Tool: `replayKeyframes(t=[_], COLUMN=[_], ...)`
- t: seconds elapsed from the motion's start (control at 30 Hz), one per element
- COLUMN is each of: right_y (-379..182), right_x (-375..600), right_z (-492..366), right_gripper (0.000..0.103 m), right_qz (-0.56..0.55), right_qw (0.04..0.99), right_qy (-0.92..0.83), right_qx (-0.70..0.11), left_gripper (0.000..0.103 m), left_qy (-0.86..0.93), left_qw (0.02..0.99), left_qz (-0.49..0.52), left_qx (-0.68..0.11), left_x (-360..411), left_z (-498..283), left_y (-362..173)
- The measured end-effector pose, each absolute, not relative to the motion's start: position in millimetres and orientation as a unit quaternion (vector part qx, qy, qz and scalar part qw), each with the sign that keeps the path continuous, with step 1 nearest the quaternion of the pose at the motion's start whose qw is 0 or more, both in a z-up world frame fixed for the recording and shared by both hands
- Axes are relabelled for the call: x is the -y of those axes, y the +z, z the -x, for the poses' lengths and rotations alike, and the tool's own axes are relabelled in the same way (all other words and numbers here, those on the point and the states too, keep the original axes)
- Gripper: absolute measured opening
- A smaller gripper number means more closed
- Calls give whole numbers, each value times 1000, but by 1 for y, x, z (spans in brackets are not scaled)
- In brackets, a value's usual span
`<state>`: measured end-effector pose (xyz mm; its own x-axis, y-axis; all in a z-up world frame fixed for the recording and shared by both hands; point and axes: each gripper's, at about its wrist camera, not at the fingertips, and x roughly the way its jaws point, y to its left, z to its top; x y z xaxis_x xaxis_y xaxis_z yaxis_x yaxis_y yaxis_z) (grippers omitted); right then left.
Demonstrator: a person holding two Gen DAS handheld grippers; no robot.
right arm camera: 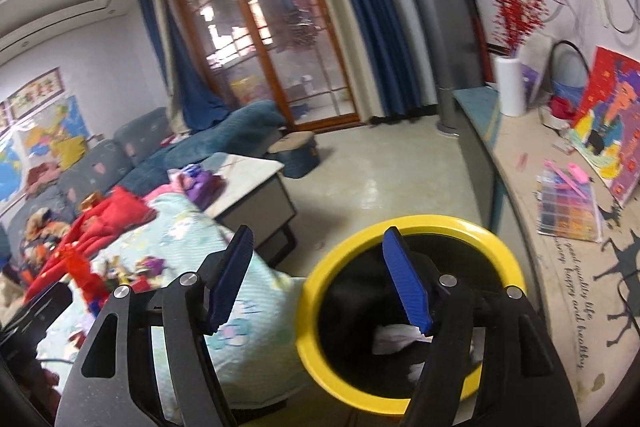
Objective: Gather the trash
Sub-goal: 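Move both tools back to the trash pile on the bed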
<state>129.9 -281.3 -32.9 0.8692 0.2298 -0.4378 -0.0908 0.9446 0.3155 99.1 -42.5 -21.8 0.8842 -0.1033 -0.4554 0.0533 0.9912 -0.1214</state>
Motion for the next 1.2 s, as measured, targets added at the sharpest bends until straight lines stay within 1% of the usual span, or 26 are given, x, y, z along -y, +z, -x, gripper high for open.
replayKeyframes(t=[0.27, 0.47, 0.9, 1.2], right_y=[-15, -7, -8, -18], right_x=[241, 214, 141, 99], right_z=[-120, -116, -109, -108], right_gripper=[71, 73, 74, 75], right_qz=[-126, -111, -59, -28], right_qw=[953, 948, 919, 894], right_qy=[160, 201, 296, 347], right_qx=[-224, -222, -252, -282], left_gripper=[92, 92, 92, 92], left_qy=[3, 24, 69, 99], left_qw=[972, 973, 968, 961], left_qz=[66, 76, 93, 113], left_qx=[-227, -219, -222, -234], left_x=[10, -11, -50, -81], left_z=[-89, -82, -70, -63], left_y=[-15, -11, -15, -21])
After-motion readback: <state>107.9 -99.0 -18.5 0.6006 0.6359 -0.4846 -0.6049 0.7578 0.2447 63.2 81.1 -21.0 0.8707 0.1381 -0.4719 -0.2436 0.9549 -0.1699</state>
